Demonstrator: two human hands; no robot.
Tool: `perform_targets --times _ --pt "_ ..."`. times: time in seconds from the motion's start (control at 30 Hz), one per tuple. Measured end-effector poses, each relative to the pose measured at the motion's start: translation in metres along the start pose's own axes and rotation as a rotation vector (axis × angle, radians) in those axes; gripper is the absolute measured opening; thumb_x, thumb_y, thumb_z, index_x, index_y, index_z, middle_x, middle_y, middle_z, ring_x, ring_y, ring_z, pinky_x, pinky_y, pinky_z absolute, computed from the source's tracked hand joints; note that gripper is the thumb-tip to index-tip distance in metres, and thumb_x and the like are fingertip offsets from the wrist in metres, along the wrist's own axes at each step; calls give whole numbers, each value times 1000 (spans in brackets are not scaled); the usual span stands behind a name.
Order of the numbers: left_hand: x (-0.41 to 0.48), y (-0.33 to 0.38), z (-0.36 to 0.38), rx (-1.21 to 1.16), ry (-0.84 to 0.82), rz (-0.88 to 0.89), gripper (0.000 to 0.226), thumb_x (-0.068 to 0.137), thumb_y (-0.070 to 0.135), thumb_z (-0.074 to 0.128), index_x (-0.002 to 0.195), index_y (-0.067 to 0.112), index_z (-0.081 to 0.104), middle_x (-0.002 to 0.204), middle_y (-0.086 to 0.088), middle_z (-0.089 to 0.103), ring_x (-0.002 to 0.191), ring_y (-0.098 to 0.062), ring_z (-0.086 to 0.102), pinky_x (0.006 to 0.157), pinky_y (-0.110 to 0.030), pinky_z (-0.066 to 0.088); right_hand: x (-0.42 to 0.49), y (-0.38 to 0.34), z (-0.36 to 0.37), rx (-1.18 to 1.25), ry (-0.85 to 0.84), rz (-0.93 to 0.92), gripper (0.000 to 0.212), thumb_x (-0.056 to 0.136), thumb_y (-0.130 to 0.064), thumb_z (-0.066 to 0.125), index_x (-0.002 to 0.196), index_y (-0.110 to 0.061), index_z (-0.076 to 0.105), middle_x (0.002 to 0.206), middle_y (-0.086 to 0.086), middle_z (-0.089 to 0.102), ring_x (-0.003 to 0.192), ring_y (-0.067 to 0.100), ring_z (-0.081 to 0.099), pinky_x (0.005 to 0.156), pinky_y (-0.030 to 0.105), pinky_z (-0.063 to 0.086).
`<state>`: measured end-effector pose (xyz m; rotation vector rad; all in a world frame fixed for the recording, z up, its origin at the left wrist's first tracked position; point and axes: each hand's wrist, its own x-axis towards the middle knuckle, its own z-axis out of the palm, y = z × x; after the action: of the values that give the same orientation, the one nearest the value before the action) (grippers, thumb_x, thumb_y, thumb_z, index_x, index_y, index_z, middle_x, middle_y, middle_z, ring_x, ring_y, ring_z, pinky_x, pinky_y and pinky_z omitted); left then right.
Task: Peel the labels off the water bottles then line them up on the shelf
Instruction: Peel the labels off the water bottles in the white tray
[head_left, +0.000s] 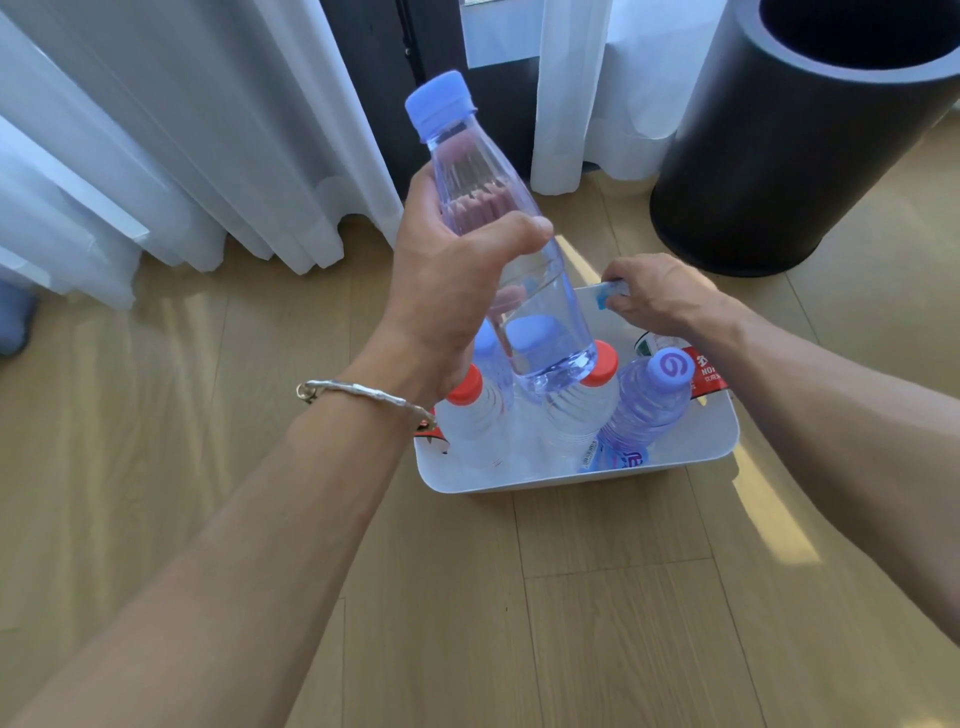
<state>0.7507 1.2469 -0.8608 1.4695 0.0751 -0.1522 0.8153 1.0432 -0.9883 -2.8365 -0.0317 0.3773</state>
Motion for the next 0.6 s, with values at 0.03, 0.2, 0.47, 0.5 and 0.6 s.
perform_targets --times 0.03,0.2,0.47,0.5,0.6 --pt "0 0 0 0 1 -1 55 66 11 67 117 17 48 93 1 57 97 -25 60 81 -60 55 -1 -1 1 -9 -9 14 24 94 -19 55 117 -15 60 109 11 63 86 22 51 68 32 41" --pt "-1 1 0 5 1 -3 57 66 11 67 120 16 49 94 1 58 99 -25 61 81 -58 55 -2 -3 3 39 12 37 21 94 -20 56 115 -21 57 102 9 61 83 24 56 60 28 43" --pt "-1 2 3 16 -3 4 60 67 11 66 124 15 48 94 0 57 97 -22 61 79 -56 57 -10 -2 -3 188 90 -35 26 92 -24 63 115 -12 67 111 10 65 87 19 52 70 28 38" --pt "-1 2 3 17 -4 4 60 67 12 66 123 16 48 95 0 57 97 -22 61 79 -55 57 -11 -2 -4 195 85 -27 28 91 -25 63 117 -13 66 113 10 64 88 19 52 71 28 38" --pt "0 3 3 5 -3 1 60 67 10 67 123 16 48 94 0 58 97 -24 61 80 -57 56 -14 -1 -5 234 53 -4 37 89 -28 65 124 -15 61 121 9 61 100 23 56 76 29 41"
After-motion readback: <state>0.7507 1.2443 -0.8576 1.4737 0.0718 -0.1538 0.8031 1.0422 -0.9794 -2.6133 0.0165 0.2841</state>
